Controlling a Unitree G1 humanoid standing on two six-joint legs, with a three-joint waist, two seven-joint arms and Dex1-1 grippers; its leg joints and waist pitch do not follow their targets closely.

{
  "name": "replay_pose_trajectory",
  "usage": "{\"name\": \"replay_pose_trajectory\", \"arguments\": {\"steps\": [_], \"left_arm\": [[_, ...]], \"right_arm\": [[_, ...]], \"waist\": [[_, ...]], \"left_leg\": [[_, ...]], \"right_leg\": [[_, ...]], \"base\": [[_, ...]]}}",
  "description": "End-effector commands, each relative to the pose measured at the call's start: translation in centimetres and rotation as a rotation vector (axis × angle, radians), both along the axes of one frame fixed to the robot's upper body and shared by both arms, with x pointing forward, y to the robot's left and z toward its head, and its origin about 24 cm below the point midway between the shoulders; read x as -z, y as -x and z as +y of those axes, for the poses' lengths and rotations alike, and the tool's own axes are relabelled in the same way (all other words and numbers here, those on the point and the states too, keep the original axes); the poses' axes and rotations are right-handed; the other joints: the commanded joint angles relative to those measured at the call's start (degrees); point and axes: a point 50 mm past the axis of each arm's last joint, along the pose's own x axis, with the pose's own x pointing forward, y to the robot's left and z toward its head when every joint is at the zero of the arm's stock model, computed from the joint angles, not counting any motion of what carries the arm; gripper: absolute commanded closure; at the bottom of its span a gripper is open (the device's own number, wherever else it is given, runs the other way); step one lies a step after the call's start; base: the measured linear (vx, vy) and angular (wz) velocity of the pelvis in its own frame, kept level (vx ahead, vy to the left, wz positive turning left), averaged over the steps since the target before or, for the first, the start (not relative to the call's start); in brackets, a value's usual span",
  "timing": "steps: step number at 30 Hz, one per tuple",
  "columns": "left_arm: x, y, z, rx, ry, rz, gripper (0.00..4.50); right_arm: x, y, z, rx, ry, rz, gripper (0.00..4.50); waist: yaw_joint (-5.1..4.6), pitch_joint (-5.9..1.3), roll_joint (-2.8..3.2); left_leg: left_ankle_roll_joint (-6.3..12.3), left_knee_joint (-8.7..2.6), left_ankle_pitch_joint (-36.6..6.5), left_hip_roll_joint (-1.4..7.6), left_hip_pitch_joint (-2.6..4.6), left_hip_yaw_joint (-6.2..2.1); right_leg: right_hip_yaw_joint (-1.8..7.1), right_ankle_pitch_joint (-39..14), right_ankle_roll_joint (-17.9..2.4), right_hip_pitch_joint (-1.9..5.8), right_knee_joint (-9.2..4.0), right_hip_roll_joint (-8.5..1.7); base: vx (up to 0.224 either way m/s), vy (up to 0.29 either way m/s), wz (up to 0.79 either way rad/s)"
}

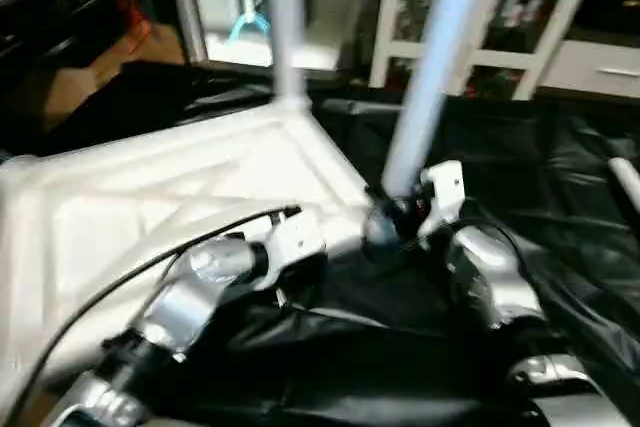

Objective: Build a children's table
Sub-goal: Rotate leg to tighten

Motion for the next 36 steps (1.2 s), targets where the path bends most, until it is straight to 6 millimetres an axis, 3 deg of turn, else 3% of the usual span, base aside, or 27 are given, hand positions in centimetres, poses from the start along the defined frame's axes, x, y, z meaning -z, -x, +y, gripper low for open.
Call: {"name": "replay_pose_trajectory", "arguments": {"steps": [1, 4, 6, 9, 13, 17, 21, 25, 29, 31, 32, 34, 36], "left_arm": [[2.1, 3.3, 0.5, 0.184, -0.012, 0.174, 4.50], [1.8, 3.8, 1.6, 0.207, 0.003, 0.192, 4.50], [1.8, 3.9, 2.0, 0.212, 0.002, 0.189, 4.50], [1.9, 3.8, 2.6, 0.217, -0.014, 0.177, 4.50], [1.8, 3.7, 2.7, 0.218, -0.012, 0.173, 4.50], [1.8, 3.6, 2.7, 0.220, -0.013, 0.173, 4.50], [1.7, 3.6, 2.8, 0.223, -0.014, 0.169, 4.50], [1.8, 3.6, 3.1, 0.216, -0.020, 0.168, 4.50], [2.2, 3.0, 3.0, 0.142, -0.071, 0.156, 4.50], [2.5, 2.2, 2.3, 0.068, -0.102, 0.149, 4.50], [2.5, 1.4, 0.9, -0.005, -0.073, 0.149, 4.50], [2.5, 0.9, -0.2, -0.048, -0.058, 0.150, 4.50], [2.4, 0.1, -1.7, -0.130, -0.047, 0.136, 4.50]], "right_arm": [[-2.1, 0.3, -4.2, -0.092, -0.007, -0.038, 1.45], [-2.9, 1.8, -6.2, -0.260, 0.023, 0.003, 1.24], [-3.2, 2.4, -7.0, -0.310, 0.043, 0.012, 1.24], [-3.6, 3.0, -8.1, -0.347, 0.033, 0.013, 1.24], [-3.5, 3.1, -7.8, -0.357, -0.013, 0.022, 1.50], [-3.5, 3.1, -7.3, -0.365, -0.033, 0.019, 1.72], [-3.3, 3.1, -6.6, -0.369, -0.066, 0.017, 2.08], [-3.2, 3.1, -6.4, -0.352, -0.071, 0.018, 2.19], [-1.6, 1.8, -5.7, -0.139, -0.013, 0.054, 2.24], [-0.2, 0.8, -5.0, 0.067, -0.008, 0.097, 2.30], [1.0, 0.3, -4.3, 0.235, 0.002, 0.147, 2.32], [1.9, 0.1, -3.9, 0.350, 0.017, 0.186, 2.34], [2.9, -0.1, -3.2, 0.509, -0.002, 0.241, 2.37]], "waist": [[0.13, -2.45, 0.38], [1.06, -2.41, 0.18], [1.56, -2.26, 0.17], [1.91, -1.83, 0.25], [1.86, -1.51, 0.25], [1.71, -1.63, 0.31], [1.67, -1.77, 0.31], [1.61, -1.66, 0.27], [1.40, -1.52, 0.36], [0.90, -1.42, 0.56], [0.74, -1.31, 0.58], [0.61, -1.26, 0.66], [0.47, -1.32, 0.58]], "left_leg": [[4.88, -3.29, -4.0, 1.67, 0.32, -0.45], [8.00, -2.79, -0.7, 1.55, 0.31, -0.27], [8.10, -2.86, -1.7, 1.60, 0.40, -0.13], [5.90, -3.33, -6.4, 1.95, 0.62, -0.07], [3.64, -3.61, -9.2, 1.83, 0.75, -0.01], [3.45, -3.52, -7.3, 1.74, 0.53, -0.08], [4.49, -3.30, -5.1, 1.61, 0.38, -0.08], [4.26, -3.41, -6.1, 1.64, 0.39, -0.10], [3.43, -3.49, -6.4, 1.55, 0.45, -0.05], [1.48, -3.79, -7.5, 1.63, 0.67, -0.06], [0.37, -3.90, -8.6, 1.52, 0.82, -0.09], [-1.35, -4.02, -9.6, 1.57, 1.04, -0.15], [-2.21, -4.12, -9.2, 1.57, 1.05, -0.13]], "right_leg": [[2.25, 14.7, -14.9, 2.33, -3.28, -3.55], [2.28, 19.9, -14.8, 2.58, -2.89, -3.52], [2.23, 17.1, -14.8, 2.30, -3.11, -3.73], [2.24, 7.1, -14.5, 2.03, -3.85, -3.99], [2.47, -0.8, -13.9, 1.81, -4.50, -4.10], [2.54, 0.3, -13.5, 1.87, -4.30, -4.06], [2.44, 4.0, -13.8, 1.94, -3.97, -3.96], [2.43, 2.3, -13.8, 1.90, -4.10, -4.03], [2.49, 0.9, -13.4, 1.65, -4.22, -4.01], [2.61, -1.6, -13.4, 1.39, -4.30, -4.04], [2.62, -3.3, -13.6, 1.32, -4.47, -4.04], [2.74, -4.6, -13.7, 1.23, -4.61, -4.11], [2.83, -2.6, -13.2, 1.32, -4.52, -4.08]], "base": [[0.000, 0.000, 0.00], [0.000, 0.000, 0.00], [0.000, 0.000, 0.00], [0.000, 0.000, 0.00], [0.000, 0.000, 0.00], [0.000, 0.000, 0.00], [0.000, 0.000, 0.00], [0.000, 0.000, 0.00], [0.000, 0.000, 0.00], [0.000, 0.000, 0.00], [0.000, 0.000, 0.00], [0.000, 0.000, 0.00], [0.000, 0.000, 0.00]]}}
